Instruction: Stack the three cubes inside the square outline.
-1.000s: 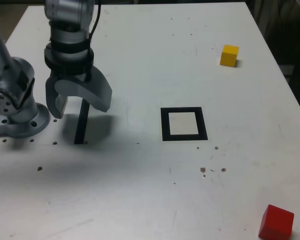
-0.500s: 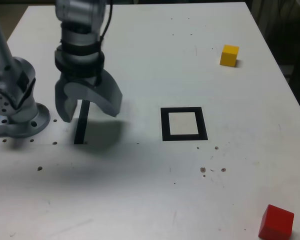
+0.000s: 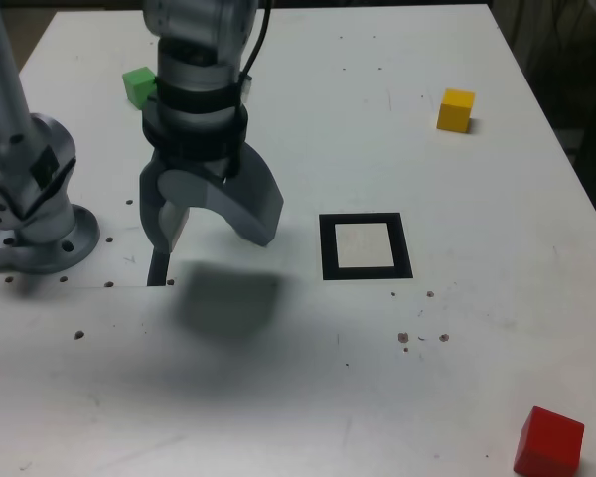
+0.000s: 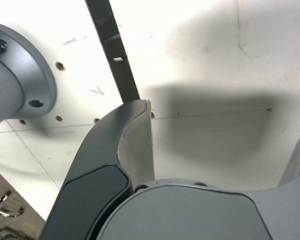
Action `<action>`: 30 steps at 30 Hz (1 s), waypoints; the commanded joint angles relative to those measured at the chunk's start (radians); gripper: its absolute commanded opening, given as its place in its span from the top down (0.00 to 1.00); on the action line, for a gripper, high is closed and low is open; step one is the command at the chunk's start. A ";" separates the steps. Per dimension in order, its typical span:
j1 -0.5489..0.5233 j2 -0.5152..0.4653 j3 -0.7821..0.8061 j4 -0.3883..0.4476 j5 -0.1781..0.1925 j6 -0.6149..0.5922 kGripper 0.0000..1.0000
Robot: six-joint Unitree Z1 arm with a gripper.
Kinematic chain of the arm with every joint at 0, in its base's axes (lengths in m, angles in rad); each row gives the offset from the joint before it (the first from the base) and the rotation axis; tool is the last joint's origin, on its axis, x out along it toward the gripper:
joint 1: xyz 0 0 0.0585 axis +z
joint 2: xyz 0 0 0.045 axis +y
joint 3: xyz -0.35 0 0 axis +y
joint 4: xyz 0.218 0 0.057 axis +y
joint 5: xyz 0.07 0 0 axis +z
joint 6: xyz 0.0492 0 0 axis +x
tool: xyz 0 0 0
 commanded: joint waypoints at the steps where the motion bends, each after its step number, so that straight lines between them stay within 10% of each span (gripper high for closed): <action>1: -0.027 0.014 -0.042 0.021 0.003 -0.015 0.00; 30: -0.237 0.249 -0.553 0.231 0.042 -0.094 0.01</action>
